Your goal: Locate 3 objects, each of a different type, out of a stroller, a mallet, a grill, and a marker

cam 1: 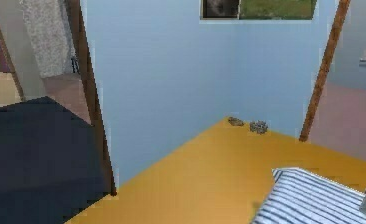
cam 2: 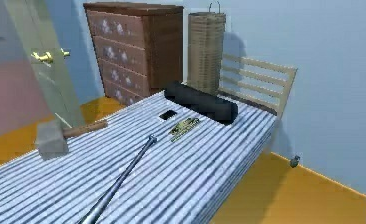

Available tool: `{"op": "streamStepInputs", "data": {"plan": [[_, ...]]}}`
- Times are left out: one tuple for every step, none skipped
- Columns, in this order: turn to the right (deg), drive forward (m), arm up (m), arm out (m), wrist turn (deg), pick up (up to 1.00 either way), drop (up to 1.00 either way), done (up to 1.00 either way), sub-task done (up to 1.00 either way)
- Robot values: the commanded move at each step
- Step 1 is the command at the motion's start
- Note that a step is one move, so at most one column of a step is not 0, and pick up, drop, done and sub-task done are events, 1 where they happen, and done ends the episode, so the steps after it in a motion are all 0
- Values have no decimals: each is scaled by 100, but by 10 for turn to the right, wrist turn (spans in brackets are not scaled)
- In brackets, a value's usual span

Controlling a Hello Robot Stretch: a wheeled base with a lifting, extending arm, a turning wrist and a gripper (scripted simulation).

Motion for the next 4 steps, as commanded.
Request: {"op": "streamStepInputs", "data": {"plan": [[-450,0,0,0,0,0,0,0,0],[0,100,0,0,0,0,0,0,0],[0,100,0,0,0,0,0,0,0],[0,70,0,0,0,0,0,0,0]]}}
